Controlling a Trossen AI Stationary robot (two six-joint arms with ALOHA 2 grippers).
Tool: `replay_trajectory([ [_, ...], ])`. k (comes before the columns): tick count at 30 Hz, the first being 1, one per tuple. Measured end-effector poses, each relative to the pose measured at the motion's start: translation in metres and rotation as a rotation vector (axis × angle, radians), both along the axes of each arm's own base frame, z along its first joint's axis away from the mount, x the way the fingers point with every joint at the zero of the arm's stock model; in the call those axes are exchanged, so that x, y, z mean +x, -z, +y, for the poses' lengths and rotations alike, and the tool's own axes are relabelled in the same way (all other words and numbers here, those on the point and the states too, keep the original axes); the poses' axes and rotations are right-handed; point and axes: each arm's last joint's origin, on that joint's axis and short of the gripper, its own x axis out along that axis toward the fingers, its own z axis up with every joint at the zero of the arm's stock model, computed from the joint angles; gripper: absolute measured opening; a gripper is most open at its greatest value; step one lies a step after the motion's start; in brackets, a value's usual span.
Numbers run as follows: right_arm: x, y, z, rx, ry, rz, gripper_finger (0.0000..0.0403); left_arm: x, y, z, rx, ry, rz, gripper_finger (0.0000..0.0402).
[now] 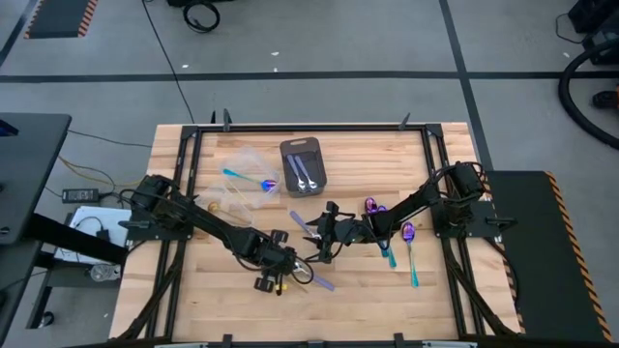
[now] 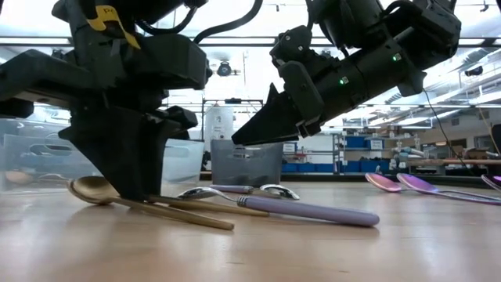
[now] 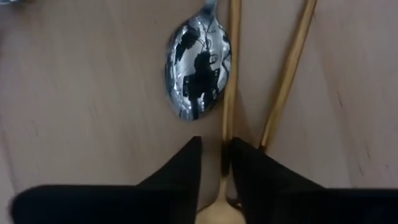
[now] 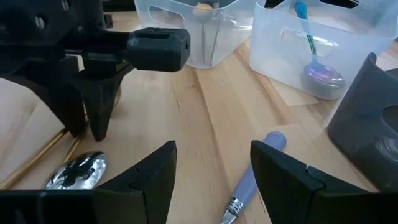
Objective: Sort silverware by color (type)
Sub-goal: Put the gold spoon into the bottom transparent bin
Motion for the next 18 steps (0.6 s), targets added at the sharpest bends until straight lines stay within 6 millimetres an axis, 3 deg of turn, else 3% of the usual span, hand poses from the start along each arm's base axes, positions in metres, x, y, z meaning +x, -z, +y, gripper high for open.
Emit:
replay_trajectory([
  [6, 0.000, 0.000, 0.000, 0.000, 0.000, -0.001, 0.0215, -0.003, 0.000, 0.001, 0.021, 0.022, 0.030, 0.0017],
  [13, 0.000, 0.000, 0.000, 0.000, 0.000, 0.000, 0.0215, -0.012, -0.009, 0.005, 0.045, 0.051, 0.061, 0.0017],
  [18, 0.000, 0.000, 0.000, 0.000, 0.000, 0.000, 0.0215, -0.017, -0.028, 0.009, 0.042, 0.040, 0.027, 0.0016],
])
